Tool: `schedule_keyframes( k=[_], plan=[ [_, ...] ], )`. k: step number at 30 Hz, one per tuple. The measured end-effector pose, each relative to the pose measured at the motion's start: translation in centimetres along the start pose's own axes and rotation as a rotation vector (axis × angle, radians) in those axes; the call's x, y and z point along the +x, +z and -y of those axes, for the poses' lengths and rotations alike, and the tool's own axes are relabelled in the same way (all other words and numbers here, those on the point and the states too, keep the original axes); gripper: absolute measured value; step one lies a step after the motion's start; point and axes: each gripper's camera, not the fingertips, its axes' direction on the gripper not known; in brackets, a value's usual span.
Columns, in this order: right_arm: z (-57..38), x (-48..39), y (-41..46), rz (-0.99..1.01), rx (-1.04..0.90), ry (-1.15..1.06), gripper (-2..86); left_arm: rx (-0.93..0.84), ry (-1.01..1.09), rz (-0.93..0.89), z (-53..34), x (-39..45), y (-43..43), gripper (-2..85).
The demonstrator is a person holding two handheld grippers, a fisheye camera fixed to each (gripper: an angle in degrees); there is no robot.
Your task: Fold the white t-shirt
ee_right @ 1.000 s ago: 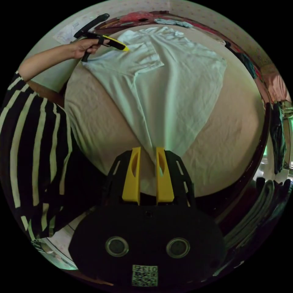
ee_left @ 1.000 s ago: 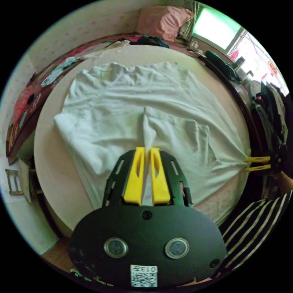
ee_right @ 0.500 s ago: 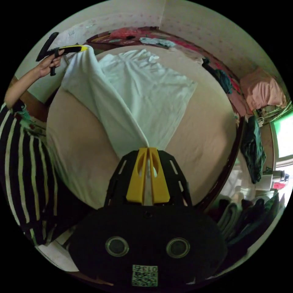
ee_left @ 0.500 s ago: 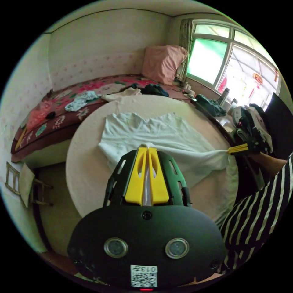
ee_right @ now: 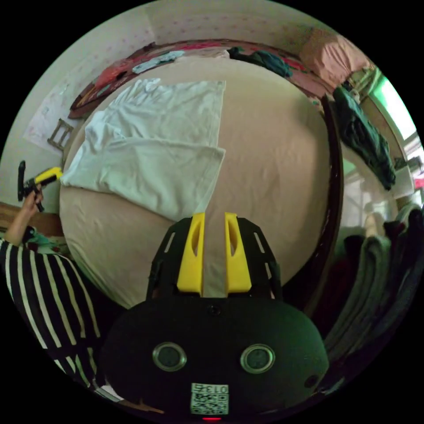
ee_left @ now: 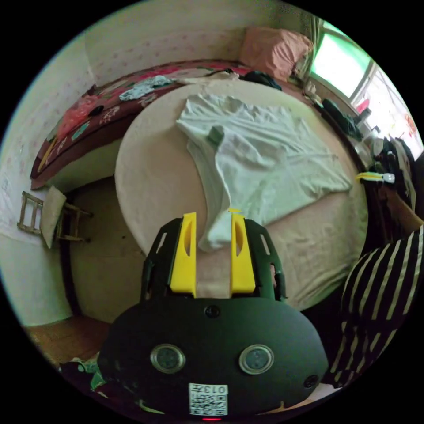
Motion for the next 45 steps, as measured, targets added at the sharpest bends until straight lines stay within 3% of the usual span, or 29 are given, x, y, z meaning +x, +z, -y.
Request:
schedule_keyframes(
  k=[4,7,13,19,23,31,37,45],
  plan=[
    [-0.9,1.6,1.5,0.146,0.020,0.101,8.6,-0.114,0.030,0.007,0.1,0.8,3.1,2.0],
    [-0.2,2.1,2.7,0.193,0.014,0.136,8.1,-0.187,0.020,-0.045,1.1,0.1,3.8,0.7],
    [1.0,3.1,4.9,0.182,-0.062,0.127,3.8,-0.218,0.161,-0.107,0.5,-1.4,2.2,0.1],
    [1.4,3.0,3.1,0.137,0.005,0.008,2.2,-0.185,0.161,-0.146,-1.0,-3.6,1.8,0.4],
    [0.9,3.5,4.7,0.014,-0.122,0.001,3.5,-0.265,0.200,-0.134,-1.7,-3.4,3.9,1.8],
    [1.9,2.8,4.4,0.139,0.014,0.069,7.4,-0.030,-0.063,-0.266,-0.1,-7.0,2.0,9.9],
    [3.8,0.2,7.0,0.055,-0.066,0.043,1.7,-0.259,-0.041,-0.164,1.6,-6.4,6.5,1.3],
    [3.4,0.2,5.3,0.081,-0.094,-0.032,0.8,-0.283,0.046,-0.215,1.4,-7.4,5.6,-0.1]
  ],
)
